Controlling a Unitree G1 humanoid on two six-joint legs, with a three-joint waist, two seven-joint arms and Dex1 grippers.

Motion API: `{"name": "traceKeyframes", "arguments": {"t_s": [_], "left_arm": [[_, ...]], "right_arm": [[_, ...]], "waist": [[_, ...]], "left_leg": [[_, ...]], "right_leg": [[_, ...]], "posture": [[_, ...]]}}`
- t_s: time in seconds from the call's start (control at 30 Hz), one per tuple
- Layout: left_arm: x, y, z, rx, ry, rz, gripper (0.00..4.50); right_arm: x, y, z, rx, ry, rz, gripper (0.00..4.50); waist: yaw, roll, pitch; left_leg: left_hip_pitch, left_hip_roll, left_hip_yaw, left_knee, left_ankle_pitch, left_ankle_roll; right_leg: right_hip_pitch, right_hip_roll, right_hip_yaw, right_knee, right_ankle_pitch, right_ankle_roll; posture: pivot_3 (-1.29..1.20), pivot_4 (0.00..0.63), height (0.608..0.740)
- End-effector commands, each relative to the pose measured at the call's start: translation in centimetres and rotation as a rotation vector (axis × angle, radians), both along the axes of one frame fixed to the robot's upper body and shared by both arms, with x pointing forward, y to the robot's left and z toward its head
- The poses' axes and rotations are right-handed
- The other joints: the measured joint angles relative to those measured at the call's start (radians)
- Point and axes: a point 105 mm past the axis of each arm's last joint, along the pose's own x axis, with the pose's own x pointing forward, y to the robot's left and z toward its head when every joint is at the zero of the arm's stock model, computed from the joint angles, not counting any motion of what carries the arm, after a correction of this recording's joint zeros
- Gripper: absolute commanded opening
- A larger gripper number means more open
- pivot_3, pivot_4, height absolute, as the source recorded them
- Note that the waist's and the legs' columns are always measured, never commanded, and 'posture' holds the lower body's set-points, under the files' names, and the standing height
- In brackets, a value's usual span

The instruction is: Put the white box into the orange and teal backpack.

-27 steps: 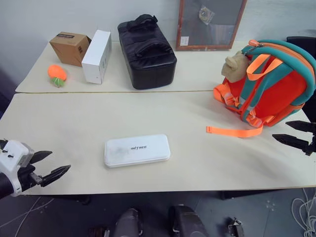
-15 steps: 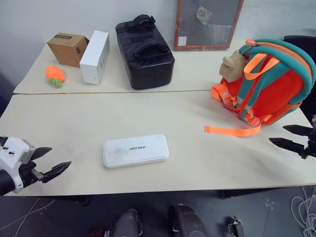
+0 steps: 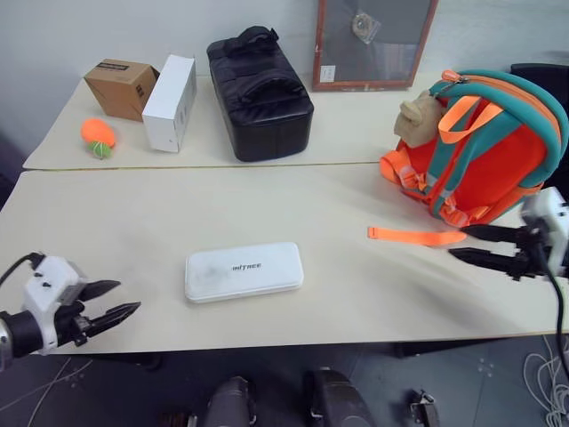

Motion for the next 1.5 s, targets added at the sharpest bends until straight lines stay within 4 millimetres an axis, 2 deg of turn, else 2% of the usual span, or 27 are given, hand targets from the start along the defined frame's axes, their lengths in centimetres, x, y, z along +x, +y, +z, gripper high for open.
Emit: {"name": "traceKeyframes", "arguments": {"t_s": [0.03,0.17,0.2,0.23,0.4,0.57,0.67,0.87,1.03,1.17,1.2,1.33,1.5], "left_arm": [[1.8,-1.0,-0.3,0.054,-0.032,-0.033,1.66],[3.3,-3.5,-0.7,0.022,-0.042,-0.109,0.43],[3.5,-3.8,-0.7,0.012,-0.040,-0.118,0.11],[3.7,-4.3,-0.8,0.007,-0.036,-0.130,0.03],[4.6,-5.9,-2.0,-0.004,0.018,-0.175,0.03],[6.0,-8.0,-2.1,-0.042,0.023,-0.243,0.03],[6.7,-8.9,-1.7,-0.065,0.006,-0.259,0.03],[8.5,-10.7,-1.3,-0.085,-0.036,-0.277,0.03],[8.9,-10.2,-1.3,-0.062,-0.046,-0.266,0.03],[8.5,-7.0,-2.0,-0.031,0.004,-0.189,0.03],[8.2,-6.3,-2.0,-0.058,0.028,-0.169,0.41],[7.8,-4.9,-1.4,-0.249,0.154,-0.076,1.49],[6.5,-5.4,-0.8,-0.474,0.352,-0.077,3.04]], "right_arm": [[-0.2,4.3,0.1,0.012,-0.024,0.158,1.44],[0.4,8.7,-1.4,0.093,0.009,0.242,0.11],[0.5,9.2,-1.7,0.097,0.014,0.253,0.00],[0.6,9.8,-2.1,0.102,0.020,0.260,0.00],[1.6,12.3,-4.4,0.041,0.019,0.266,0.00],[3.4,14.0,-5.2,0.036,-0.015,0.228,0.00],[3.9,14.0,-5.5,-0.009,-0.039,0.226,0.00],[4.3,12.8,-5.0,-0.019,-0.051,0.192,0.00],[3.5,12.6,-5.2,-0.023,-0.031,0.221,0.00],[3.6,12.6,-5.2,-0.034,-0.044,0.210,0.00],[3.6,12.5,-5.2,-0.044,-0.050,0.210,0.00],[3.9,12.2,-5.2,-0.073,-0.065,0.217,0.00],[4.1,12.0,-5.3,-0.099,-0.083,0.235,0.00]], "waist": [[0.004,0.000,0.000],[0.003,-0.001,0.000],[0.003,-0.001,0.000],[0.003,-0.001,0.000],[0.001,-0.001,0.000],[0.002,-0.001,0.000],[0.005,-0.001,0.000],[0.015,-0.001,0.000],[0.014,-0.001,0.000],[0.010,-0.001,0.000],[0.008,-0.001,0.000],[0.005,-0.001,0.000],[0.002,-0.001,0.000]], "left_leg": [[0.000,0.000,0.000,0.000,0.000,0.000],[-0.001,-0.001,0.000,0.001,0.000,0.001],[-0.001,-0.001,0.000,0.000,0.000,0.001],[-0.001,-0.001,0.000,0.000,0.000,0.000],[-0.002,-0.001,0.000,0.001,-0.001,-0.001],[-0.002,-0.001,0.000,0.004,0.000,0.000],[-0.002,-0.001,0.000,0.005,0.000,0.000],[-0.002,-0.001,0.000,0.006,0.000,0.000],[-0.002,-0.001,0.000,0.006,0.001,-0.001],[-0.002,0.000,0.000,0.006,0.001,-0.001],[-0.001,0.000,0.000,0.006,0.001,-0.001],[-0.001,0.000,0.000,0.006,0.001,-0.001],[-0.001,0.000,0.000,0.006,0.002,-0.003]], "right_leg": [[0.000,0.000,0.000,0.000,0.000,0.000],[0.000,-0.001,0.000,0.000,0.000,0.001],[0.000,-0.001,0.000,0.000,0.000,0.001],[0.000,-0.001,0.000,0.000,0.000,0.001],[-0.001,0.000,-0.001,0.001,0.000,0.001],[-0.001,0.000,-0.001,0.004,0.001,0.001],[-0.001,0.000,-0.001,0.005,0.001,0.001],[-0.001,0.000,-0.001,0.006,0.001,0.002],[-0.001,0.001,-0.001,0.006,0.001,0.002],[-0.001,0.001,-0.001,0.006,0.001,0.002],[-0.001,0.001,-0.001,0.006,0.001,0.002],[-0.001,0.001,-0.001,0.007,0.001,0.002],[-0.001,0.001,-0.001,0.007,0.001,0.002]], "posture": [[0.00,0.150,0.740],[0.00,0.150,0.740],[0.00,0.150,0.740],[0.00,0.150,0.740],[0.00,0.150,0.740],[0.00,0.150,0.740],[0.00,0.150,0.740],[0.00,0.150,0.740],[0.00,0.150,0.740],[0.00,0.150,0.740],[0.00,0.150,0.740],[0.00,0.150,0.740],[0.00,0.150,0.740]]}}
